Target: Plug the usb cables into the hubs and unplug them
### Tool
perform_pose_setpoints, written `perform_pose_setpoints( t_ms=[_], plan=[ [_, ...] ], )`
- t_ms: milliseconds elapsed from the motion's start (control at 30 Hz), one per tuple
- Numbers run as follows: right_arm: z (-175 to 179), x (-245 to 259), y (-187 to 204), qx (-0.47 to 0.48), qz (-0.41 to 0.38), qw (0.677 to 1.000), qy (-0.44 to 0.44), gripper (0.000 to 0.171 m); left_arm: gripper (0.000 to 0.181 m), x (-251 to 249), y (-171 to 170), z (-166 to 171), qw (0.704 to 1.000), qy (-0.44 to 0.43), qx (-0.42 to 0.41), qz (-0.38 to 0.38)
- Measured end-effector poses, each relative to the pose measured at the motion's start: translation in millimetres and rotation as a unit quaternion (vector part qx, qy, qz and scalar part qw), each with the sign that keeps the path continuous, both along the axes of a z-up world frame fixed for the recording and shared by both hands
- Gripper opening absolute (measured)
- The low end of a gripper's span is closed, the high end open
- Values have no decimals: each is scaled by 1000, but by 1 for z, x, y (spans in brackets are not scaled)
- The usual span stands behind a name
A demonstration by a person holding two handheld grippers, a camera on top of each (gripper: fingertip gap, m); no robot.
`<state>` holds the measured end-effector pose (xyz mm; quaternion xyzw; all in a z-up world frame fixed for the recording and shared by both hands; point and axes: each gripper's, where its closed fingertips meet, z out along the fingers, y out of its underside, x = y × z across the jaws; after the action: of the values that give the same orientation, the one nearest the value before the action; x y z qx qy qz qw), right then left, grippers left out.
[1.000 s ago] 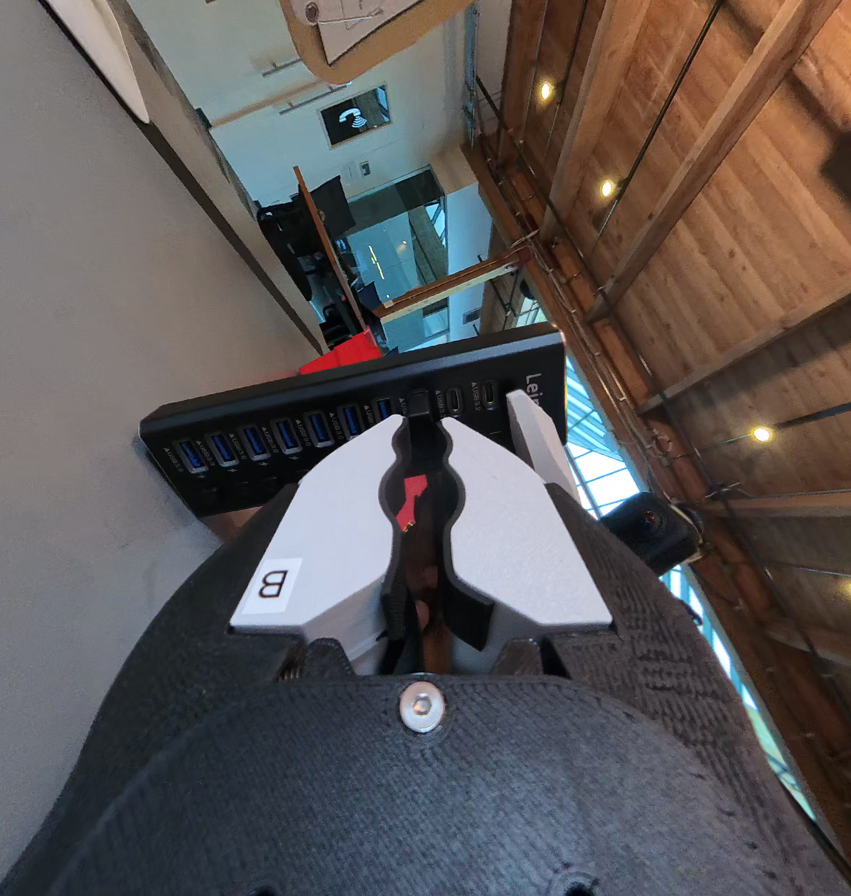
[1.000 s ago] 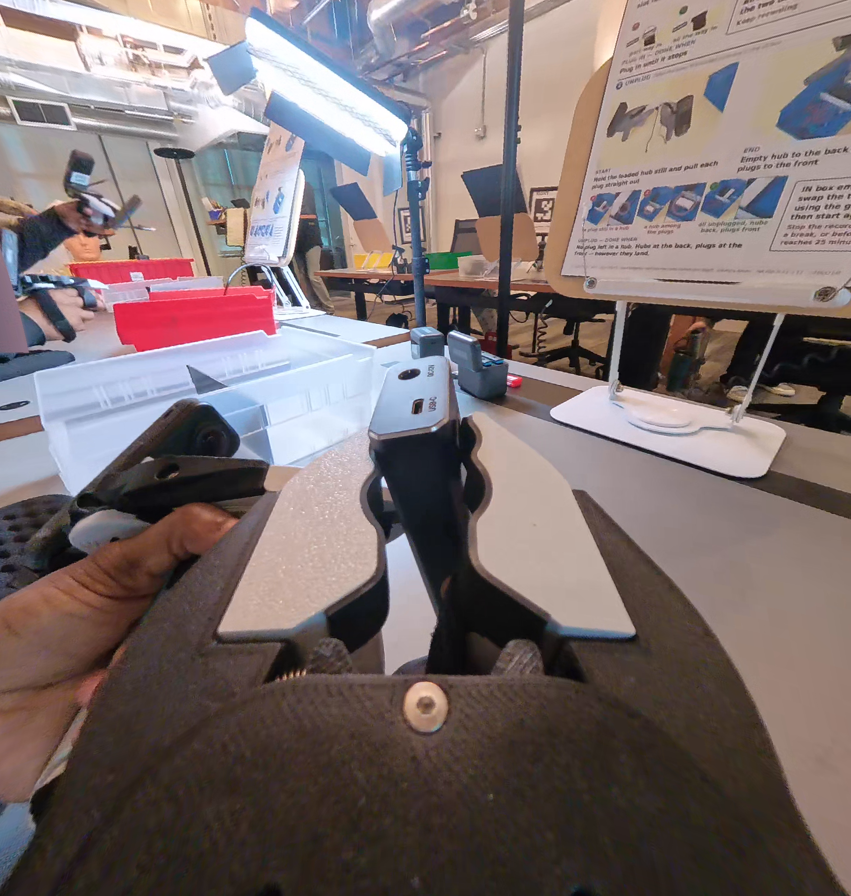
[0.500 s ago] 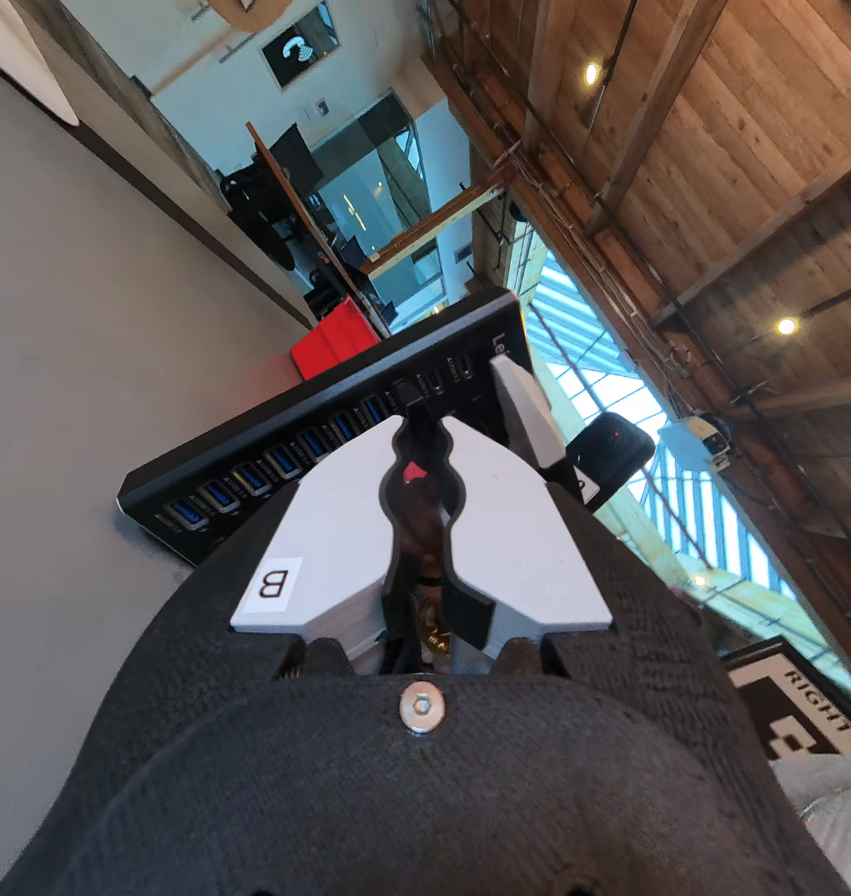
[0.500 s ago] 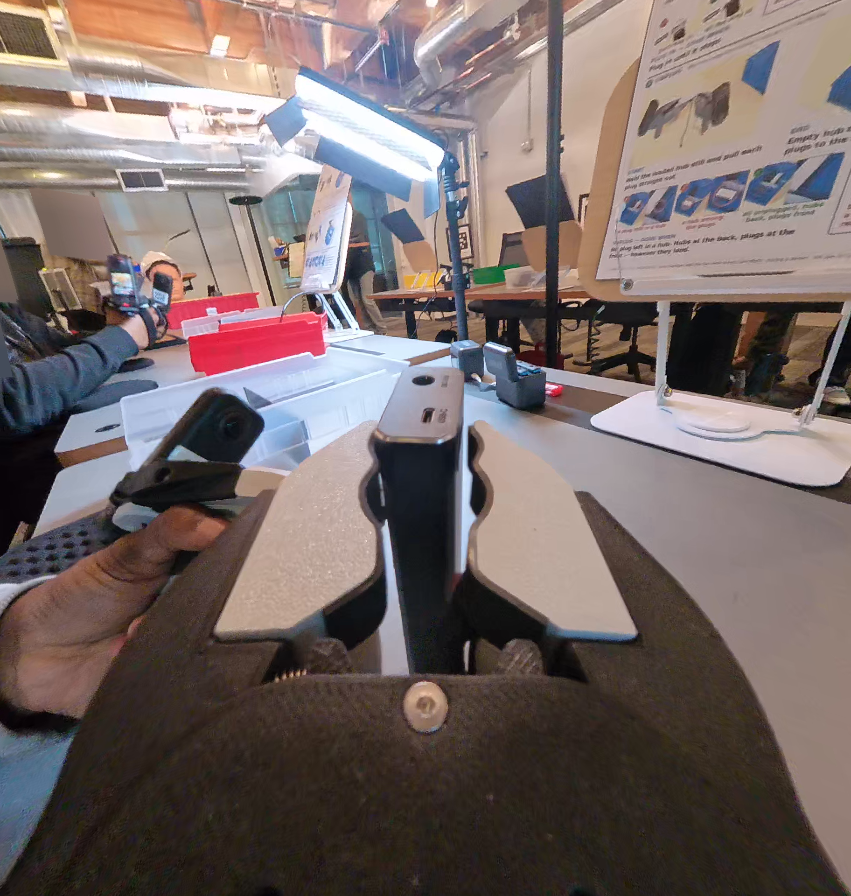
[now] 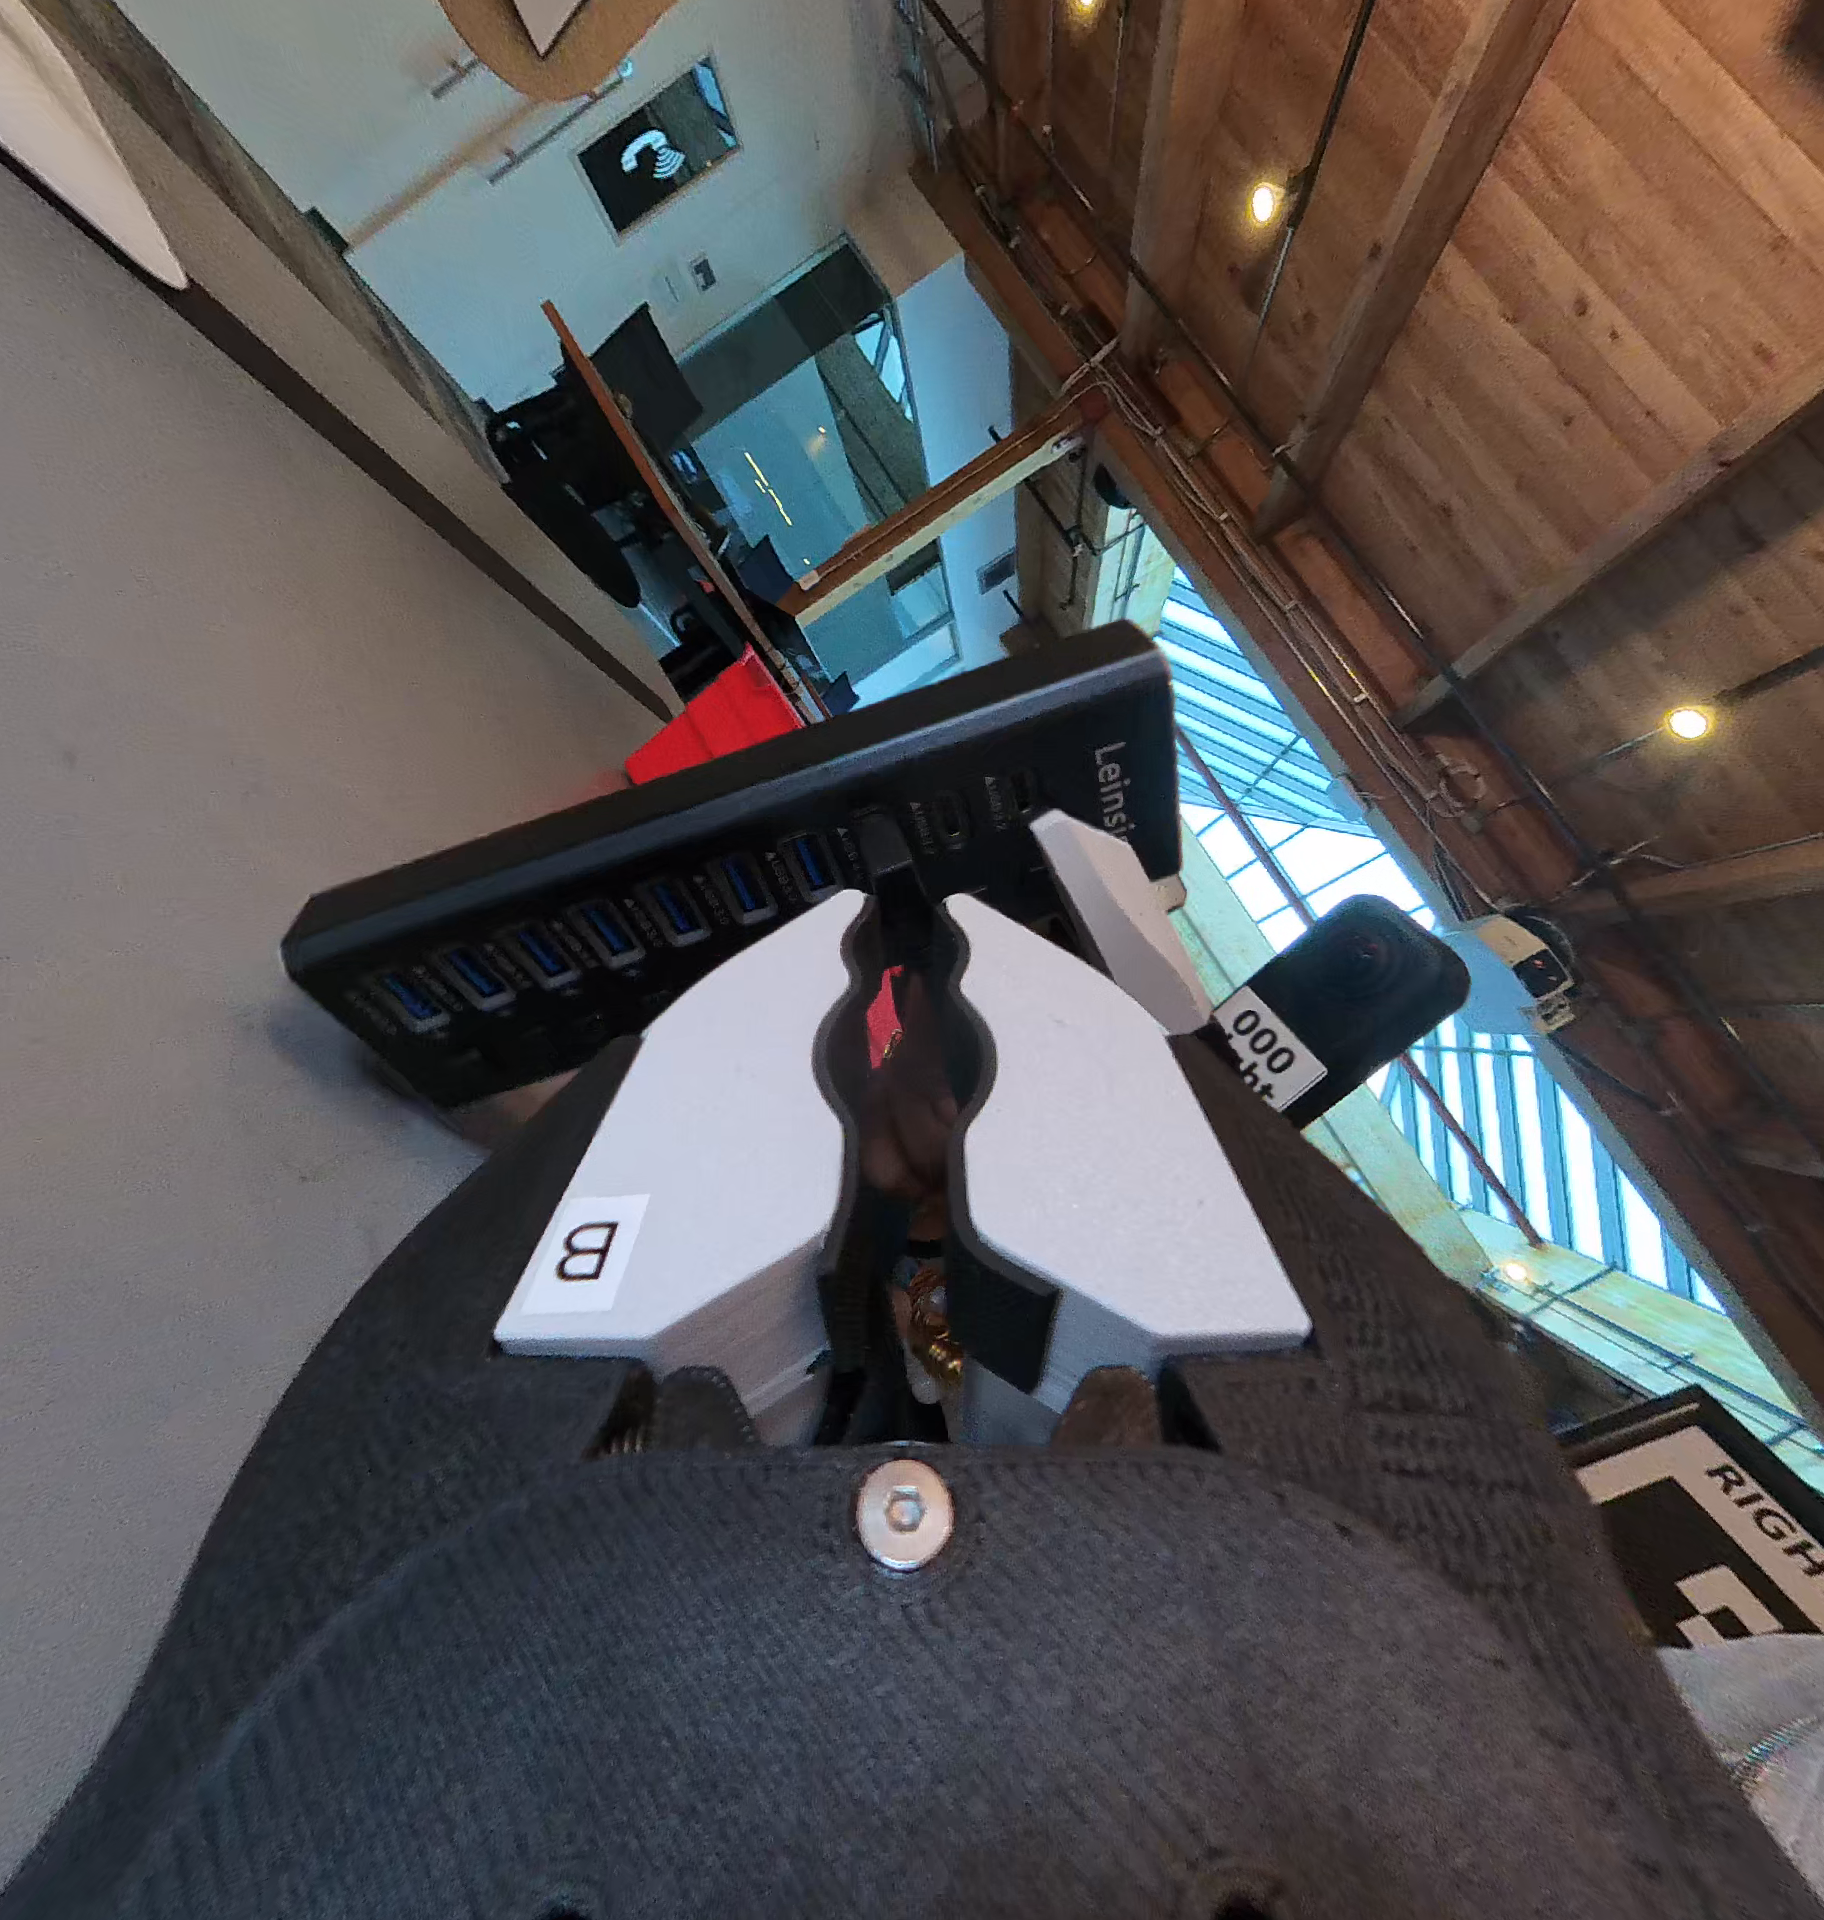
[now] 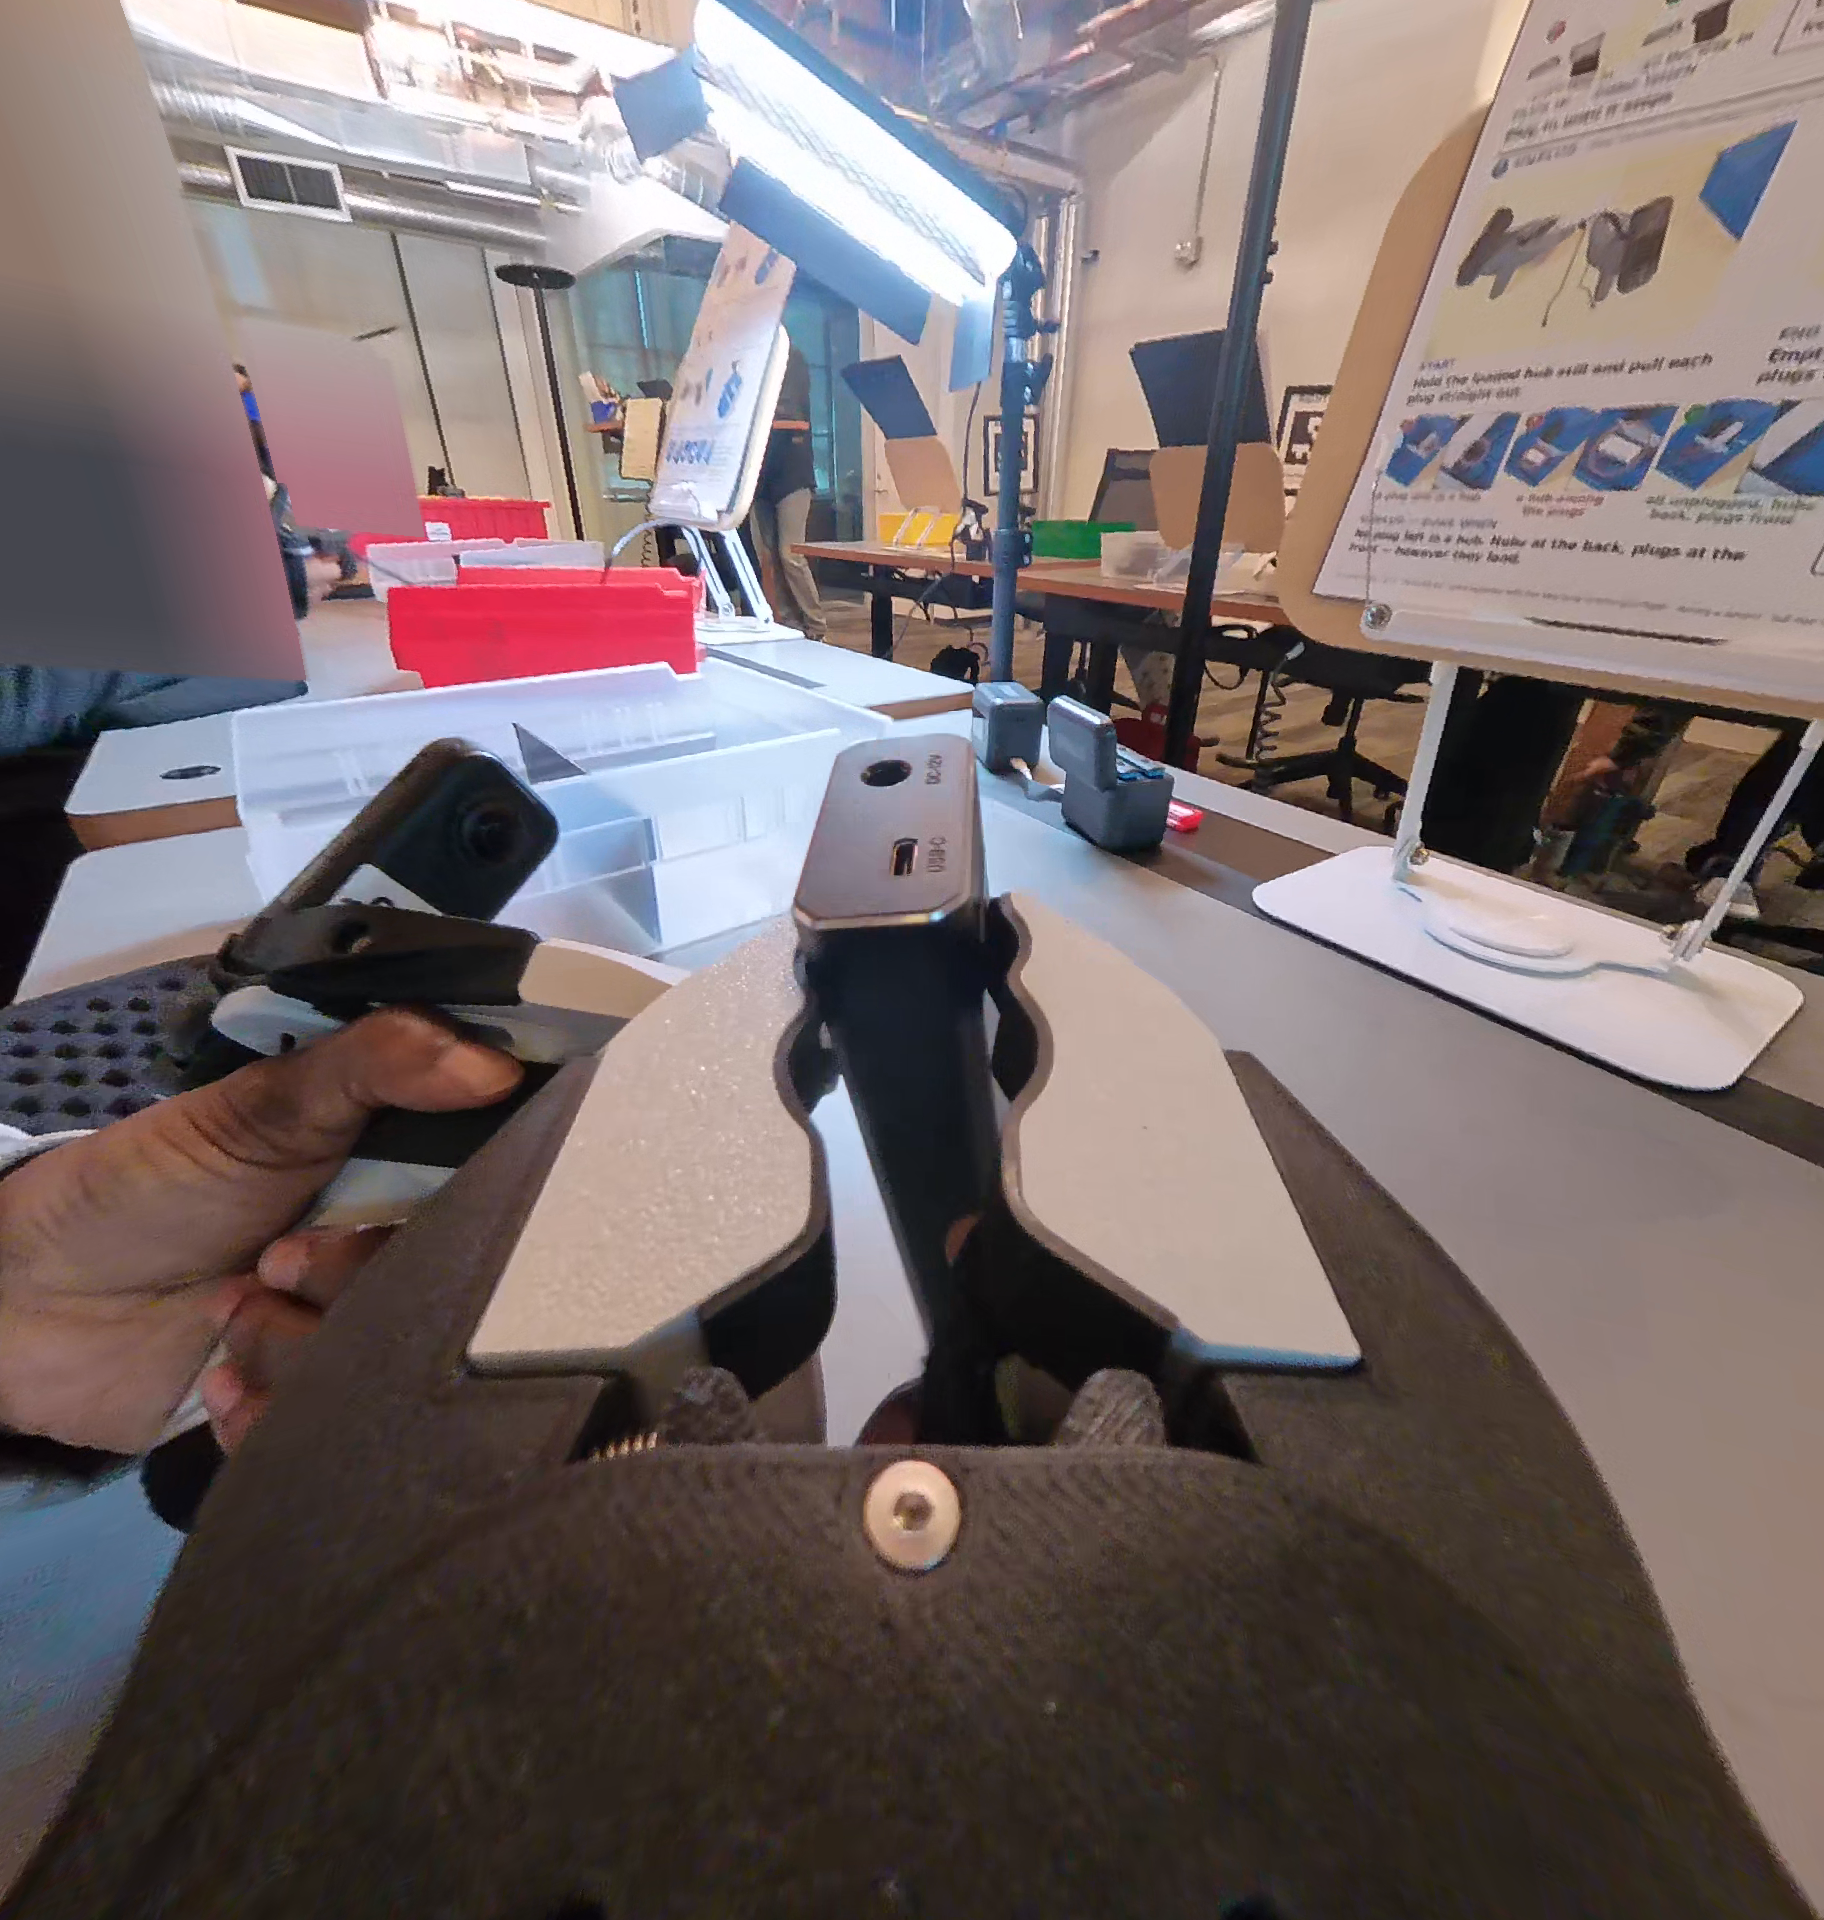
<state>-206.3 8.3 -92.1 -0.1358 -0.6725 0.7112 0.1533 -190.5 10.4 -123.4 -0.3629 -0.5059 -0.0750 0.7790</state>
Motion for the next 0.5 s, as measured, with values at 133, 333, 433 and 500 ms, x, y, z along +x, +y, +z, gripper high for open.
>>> perform_pose_setpoints(
  t_ms=[133,333,433,500],
  plan=[
    [9,8,-3,-10,10,1000,24,31,9,-3,2,3,1000,3,-1,-7],
    [8,8,5,-11,46,999,0,30,10,6,0,13,995,70,-70,-6],
    [9,8,2,9,21,999,39,29,9,2,-5,16,991,88,-95,14],
    [12,11,0,22,20,998,55,29,9,2,-3,15,994,78,-78,-12]
  ],
)
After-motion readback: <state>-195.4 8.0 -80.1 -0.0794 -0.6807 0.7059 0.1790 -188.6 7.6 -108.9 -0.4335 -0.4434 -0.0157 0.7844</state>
